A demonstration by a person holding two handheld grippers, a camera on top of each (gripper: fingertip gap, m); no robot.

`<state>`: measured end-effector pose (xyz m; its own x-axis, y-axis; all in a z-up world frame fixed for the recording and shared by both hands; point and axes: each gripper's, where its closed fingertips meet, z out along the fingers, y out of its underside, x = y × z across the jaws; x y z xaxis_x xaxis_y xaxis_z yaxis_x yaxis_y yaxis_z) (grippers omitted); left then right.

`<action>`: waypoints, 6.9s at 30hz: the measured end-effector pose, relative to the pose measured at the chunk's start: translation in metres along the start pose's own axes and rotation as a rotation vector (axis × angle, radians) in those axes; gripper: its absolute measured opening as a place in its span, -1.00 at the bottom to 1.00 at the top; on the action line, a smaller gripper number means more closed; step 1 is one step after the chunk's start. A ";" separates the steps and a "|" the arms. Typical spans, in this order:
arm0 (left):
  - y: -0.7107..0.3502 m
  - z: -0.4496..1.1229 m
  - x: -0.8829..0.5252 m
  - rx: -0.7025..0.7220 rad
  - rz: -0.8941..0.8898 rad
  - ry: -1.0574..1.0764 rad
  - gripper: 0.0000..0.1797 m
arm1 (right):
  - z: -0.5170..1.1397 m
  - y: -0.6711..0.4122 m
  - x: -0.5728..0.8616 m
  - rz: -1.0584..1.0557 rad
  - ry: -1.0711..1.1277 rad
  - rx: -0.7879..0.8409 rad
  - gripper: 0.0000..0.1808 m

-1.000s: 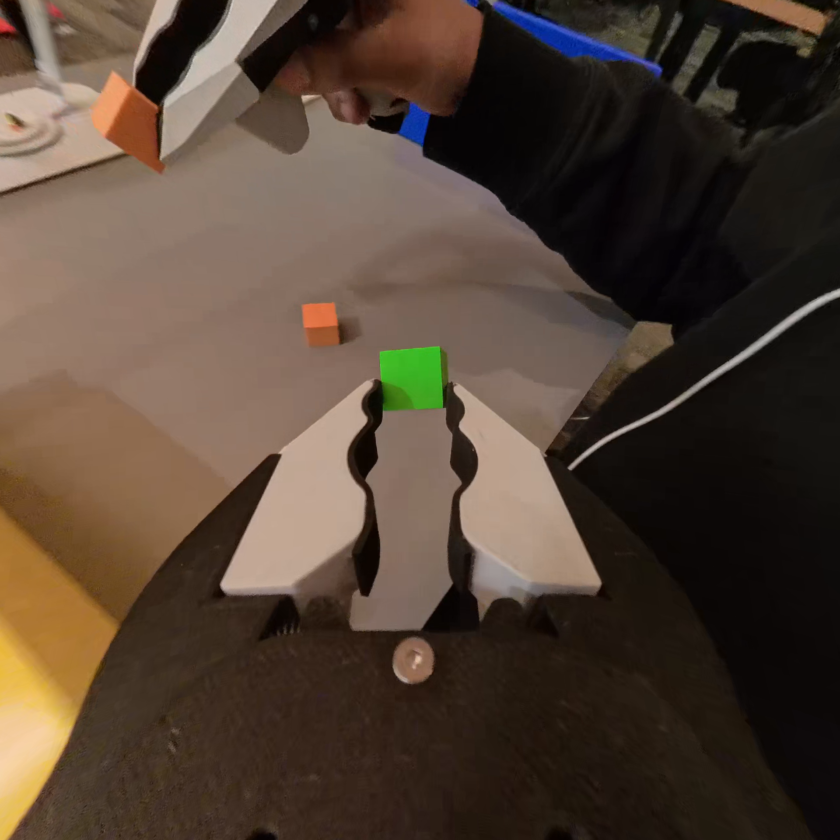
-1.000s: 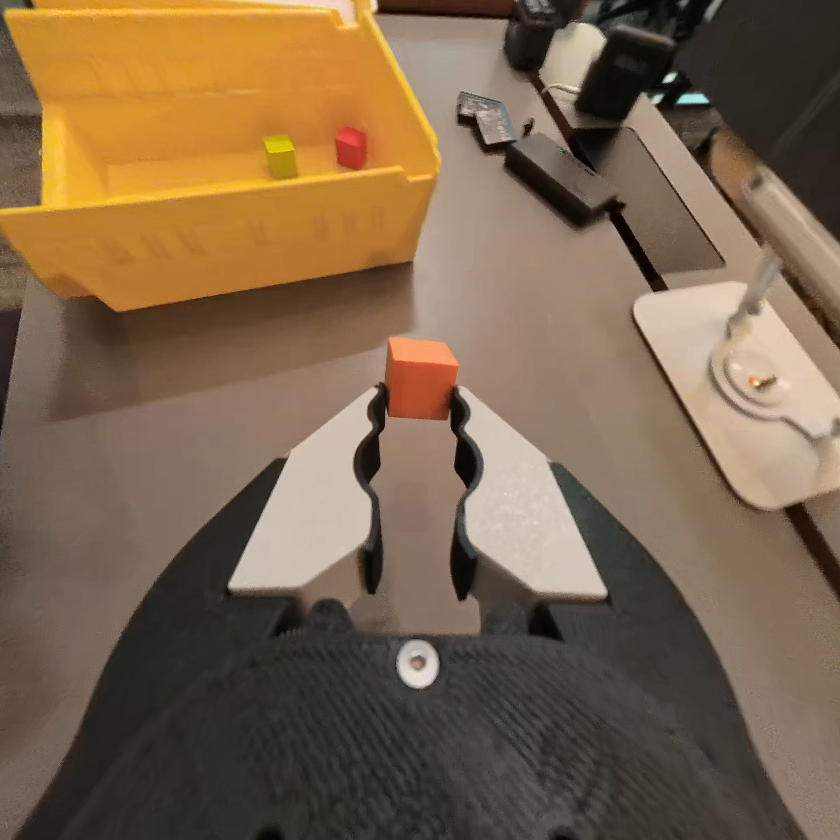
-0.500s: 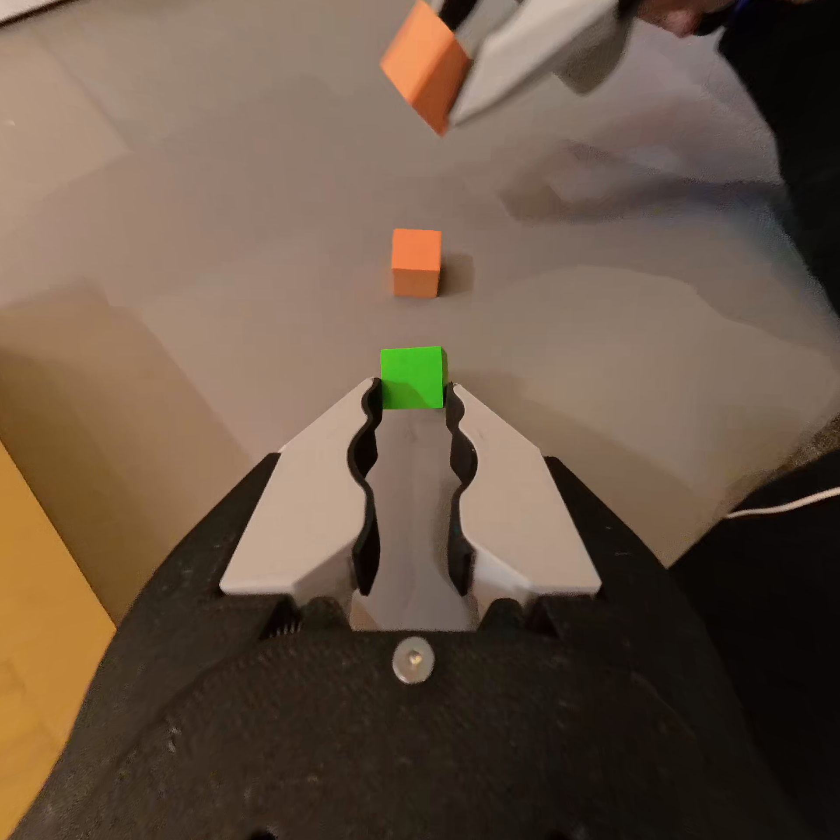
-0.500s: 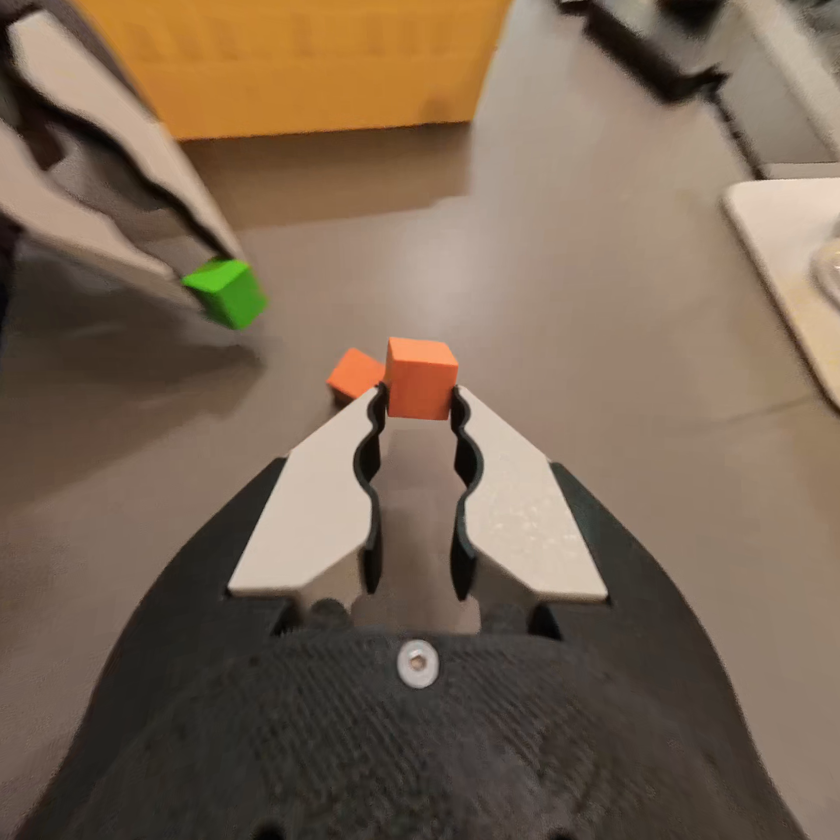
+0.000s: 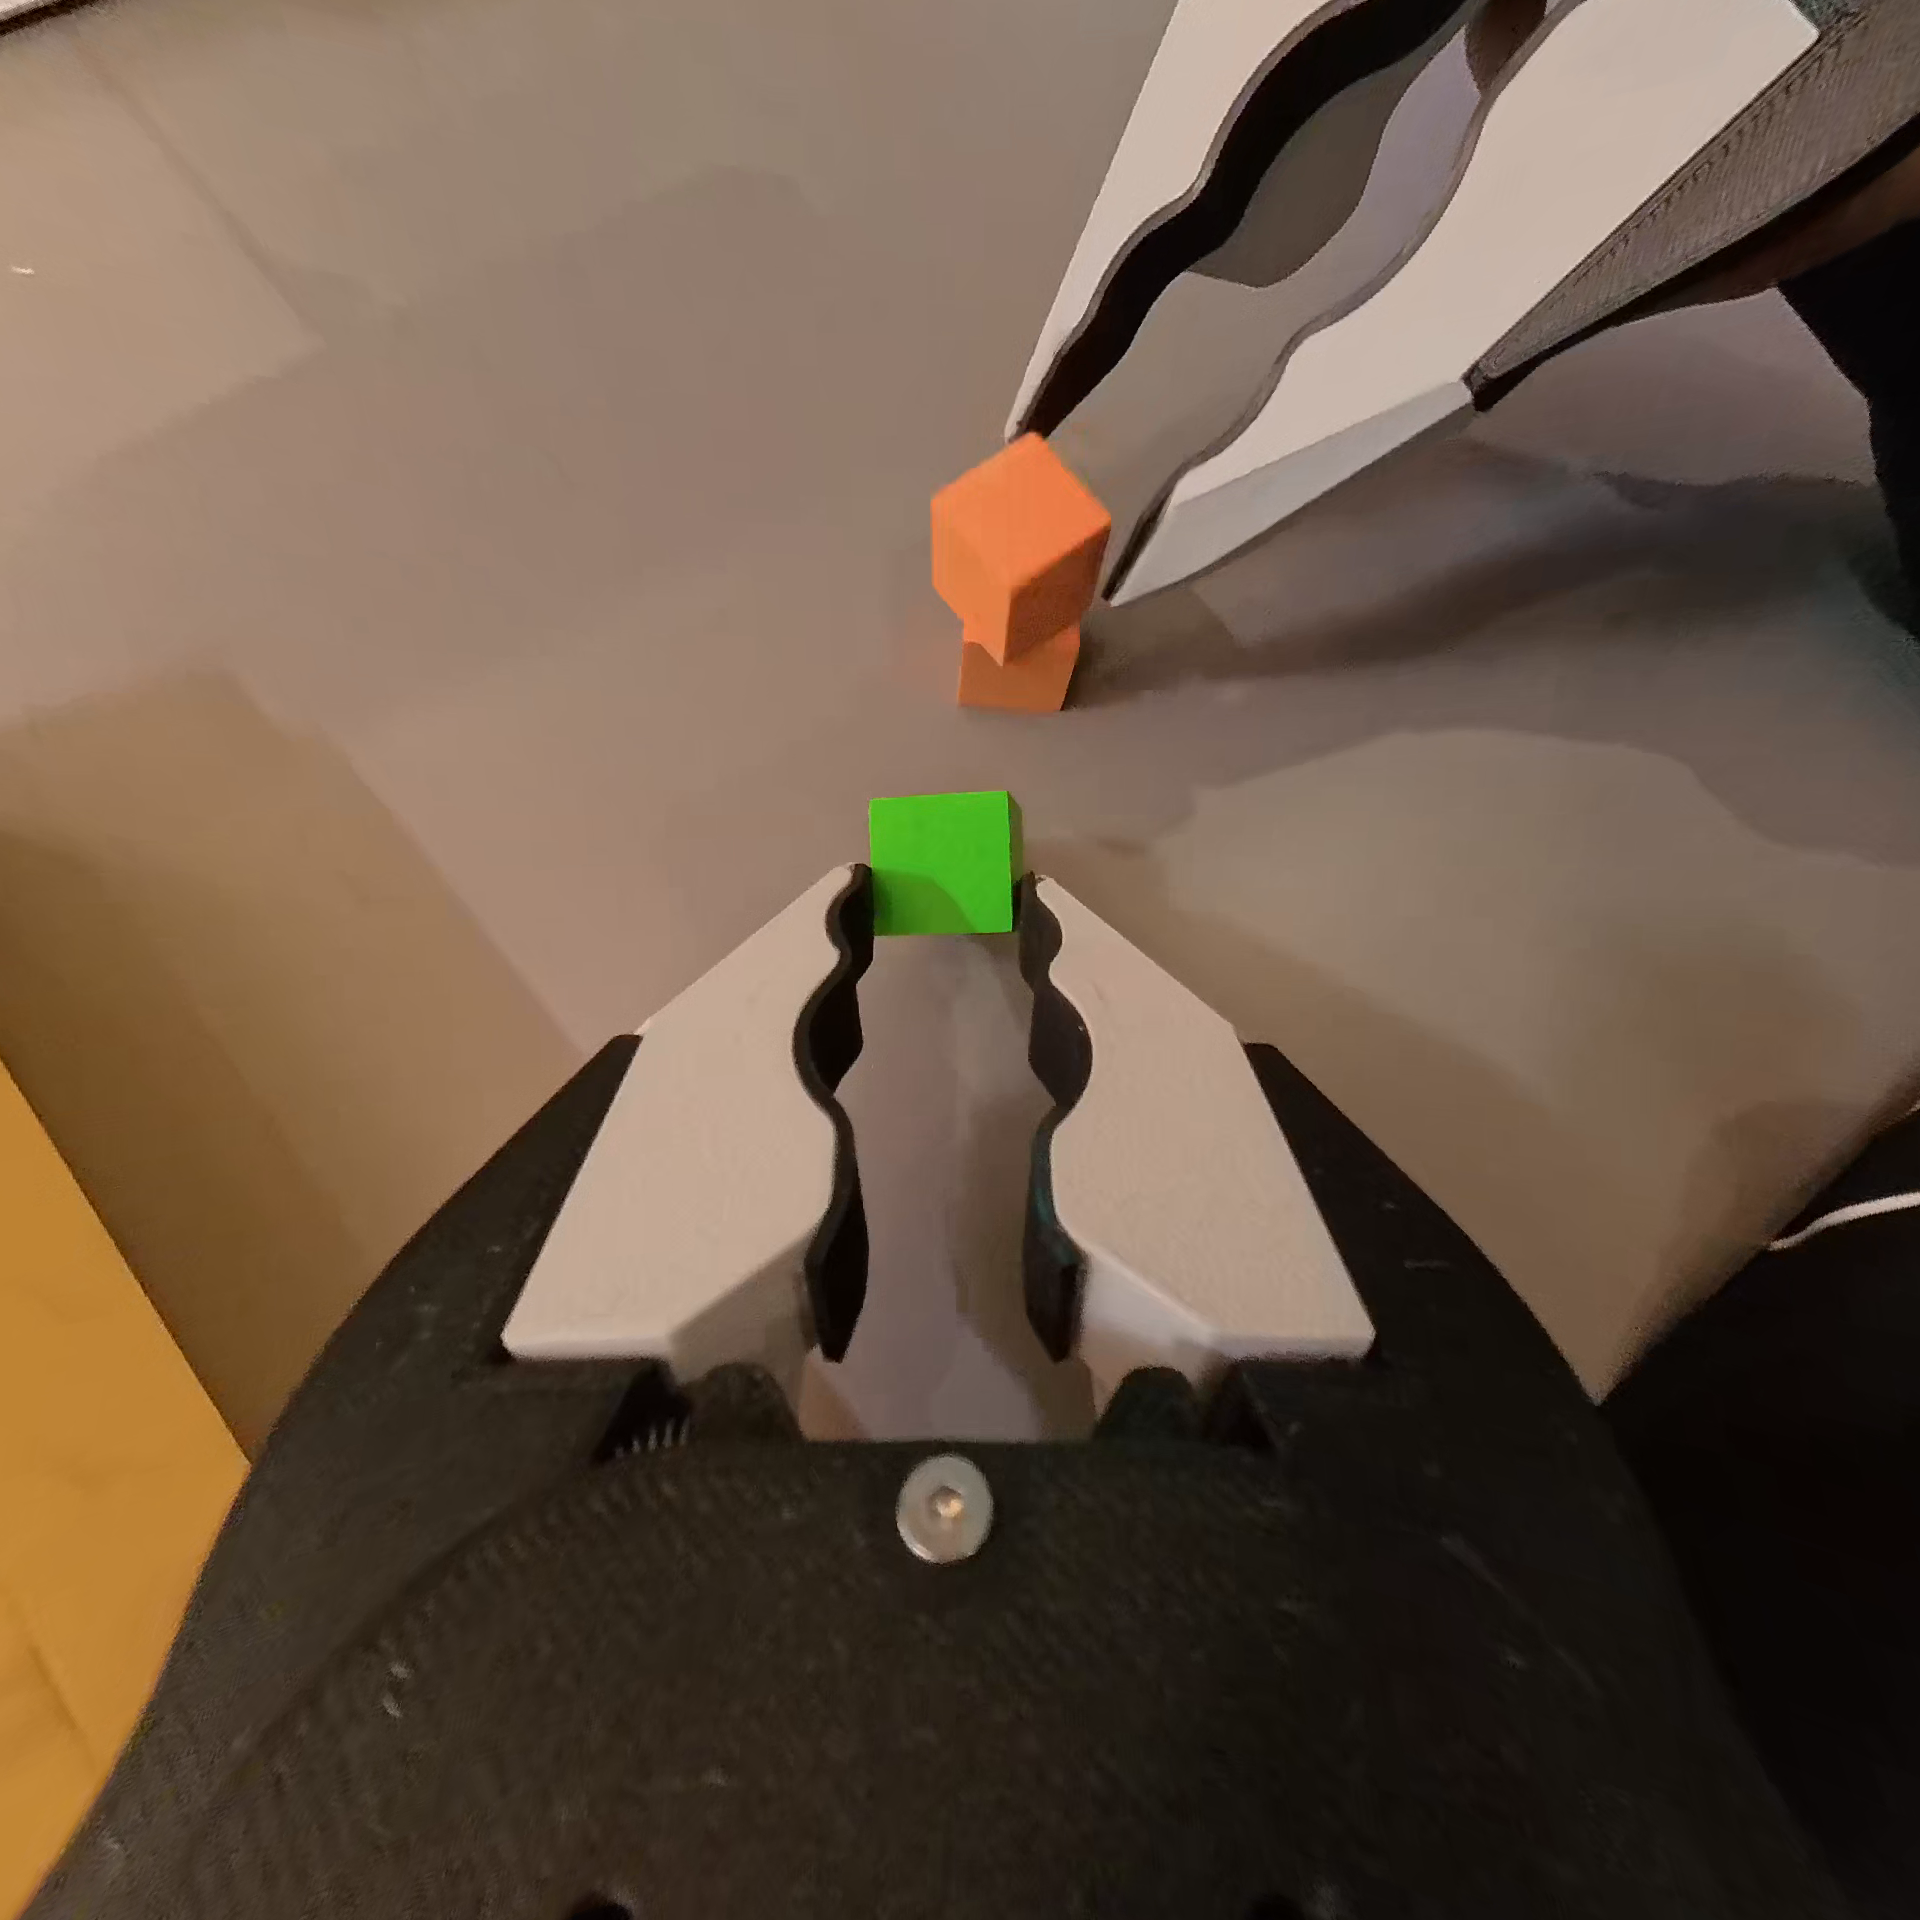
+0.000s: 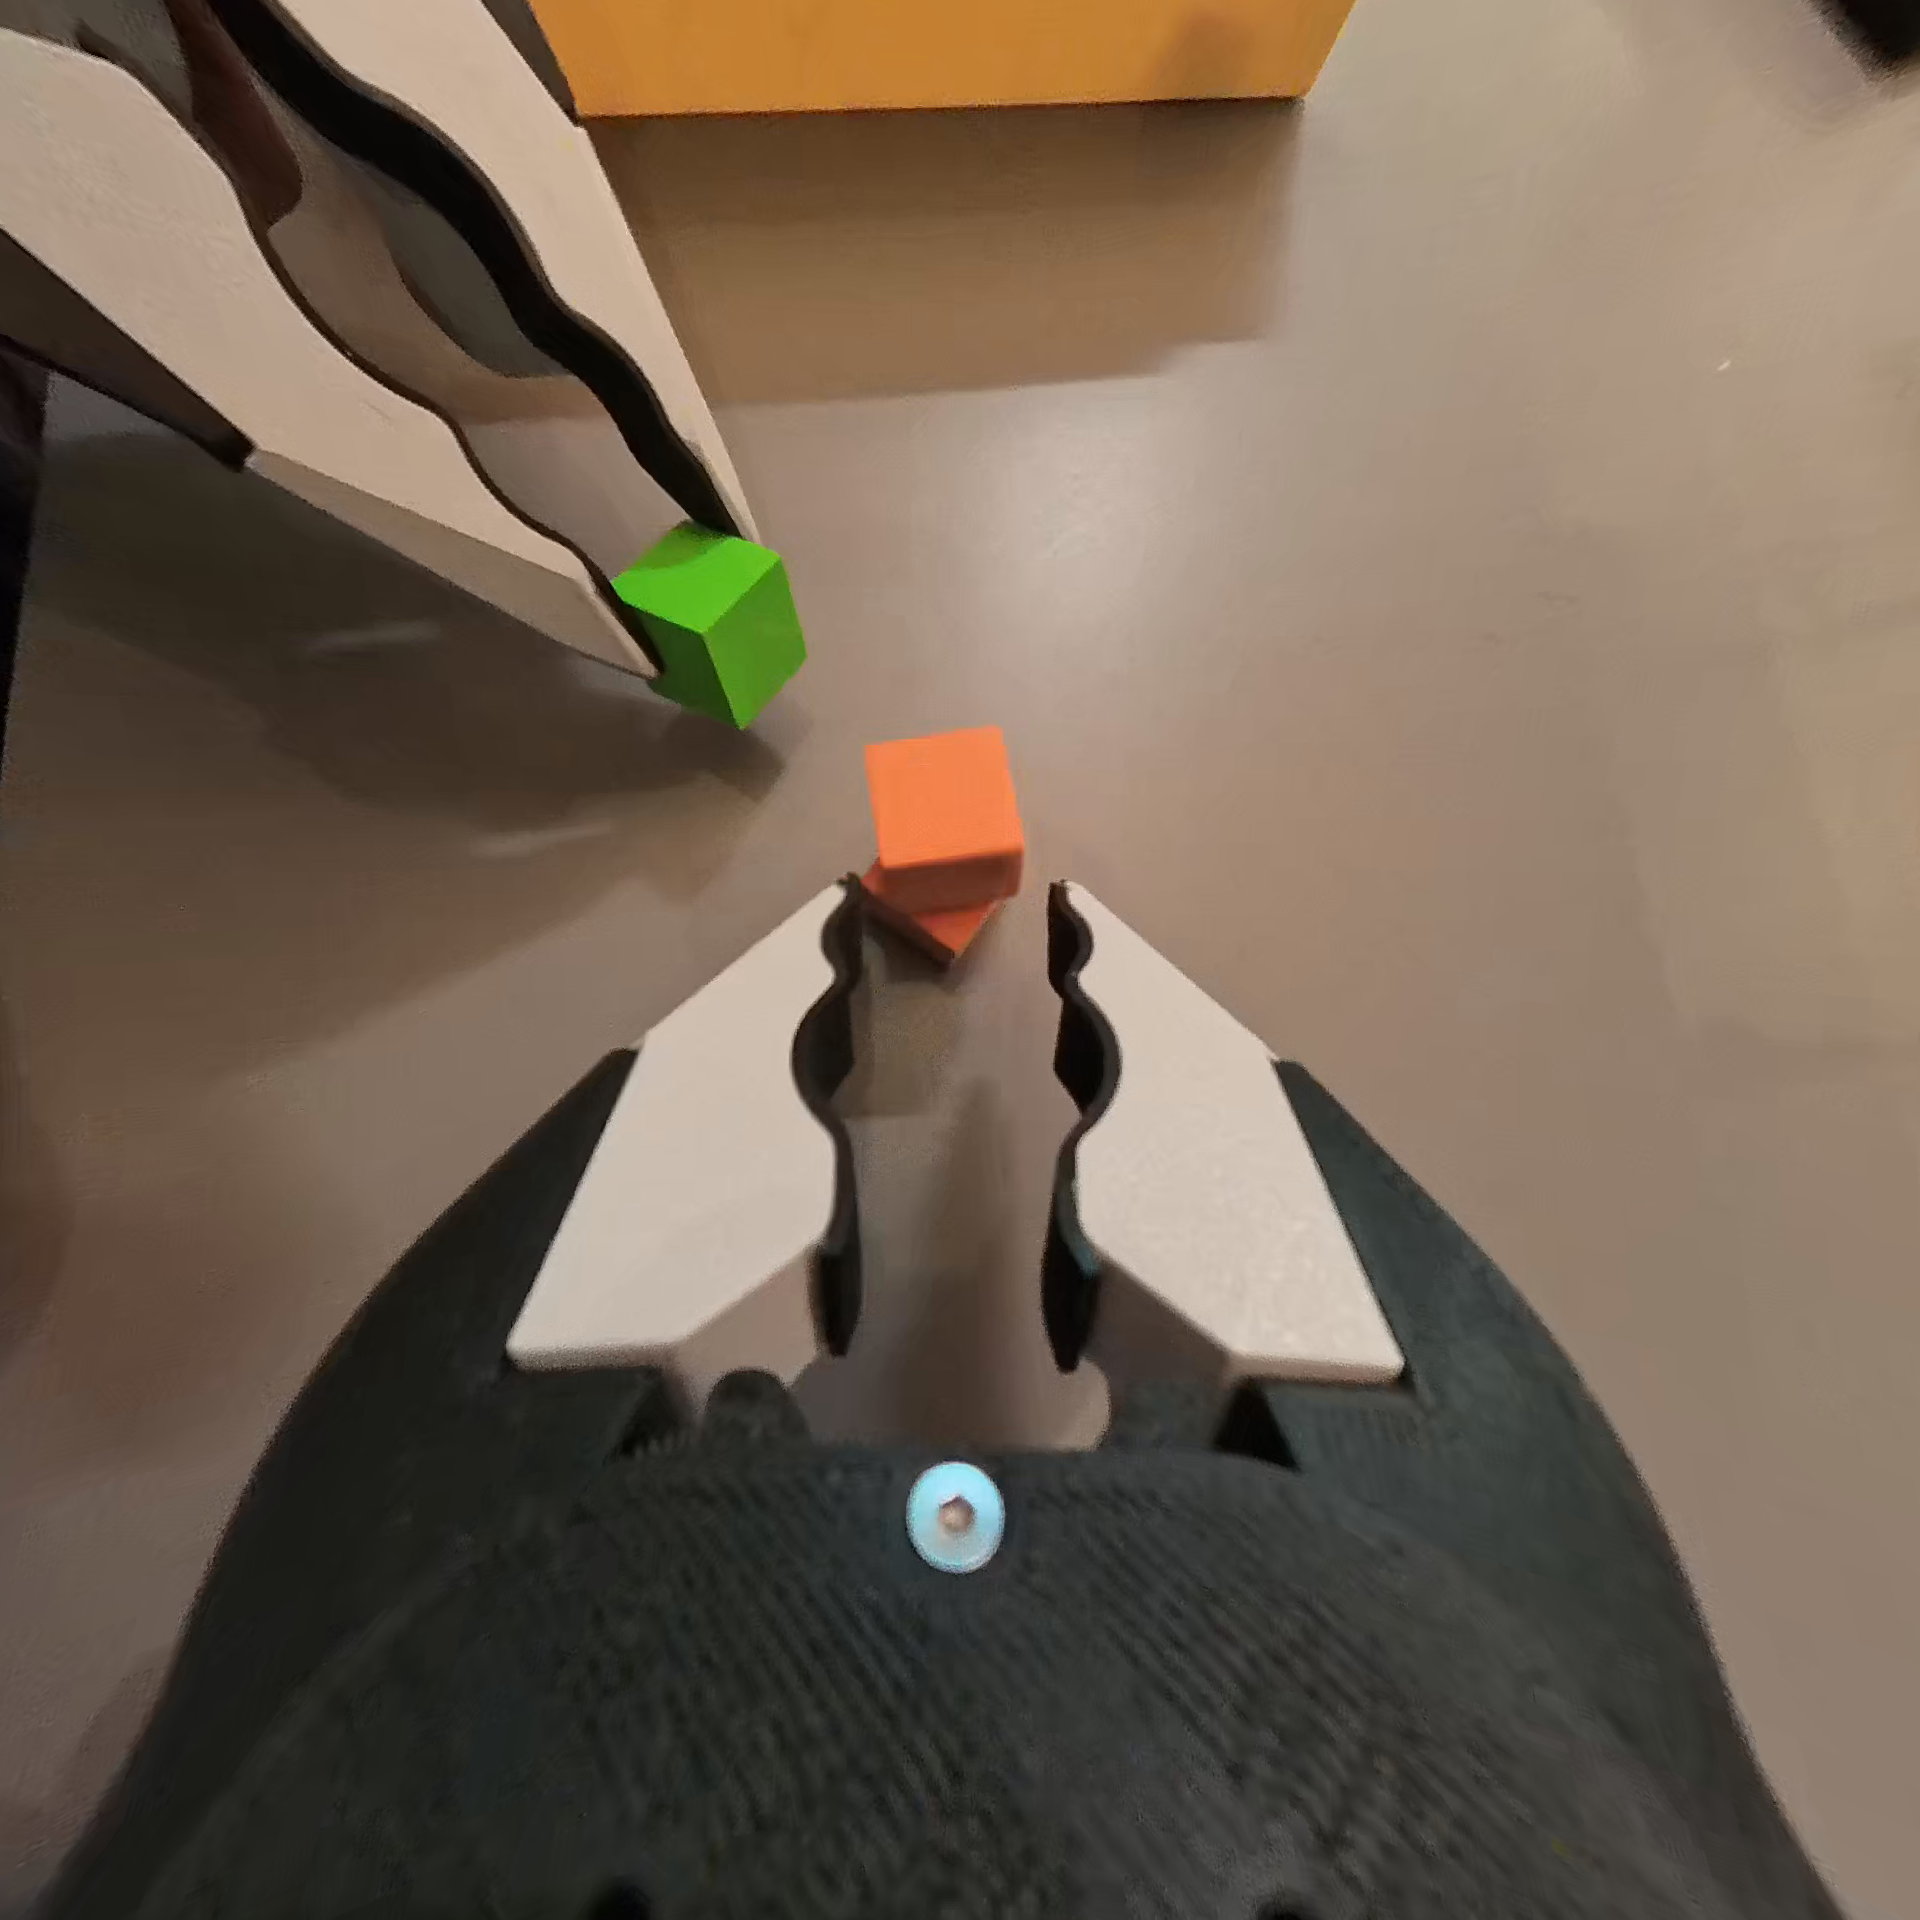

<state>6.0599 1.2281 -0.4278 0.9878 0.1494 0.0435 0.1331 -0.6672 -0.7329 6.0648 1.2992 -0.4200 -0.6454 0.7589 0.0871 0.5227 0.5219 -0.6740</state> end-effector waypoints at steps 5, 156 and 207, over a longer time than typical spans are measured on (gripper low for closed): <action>0.001 0.002 -0.002 -0.003 -0.008 0.010 -0.73 | 0.005 0.005 0.000 0.002 -0.007 -0.019 -0.54; -0.065 -0.108 0.009 0.330 -0.027 0.054 -0.71 | -0.034 -0.049 0.000 0.211 -0.025 0.417 -0.73; -0.031 -0.124 -0.267 0.105 -0.158 -0.665 -0.43 | -0.075 -0.026 0.054 0.377 0.082 0.720 -0.53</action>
<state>5.8024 1.1184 -0.3328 0.6938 0.6770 -0.2455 0.2301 -0.5314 -0.8152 6.0577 1.3559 -0.3422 -0.4406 0.8739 -0.2052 0.1926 -0.1312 -0.9725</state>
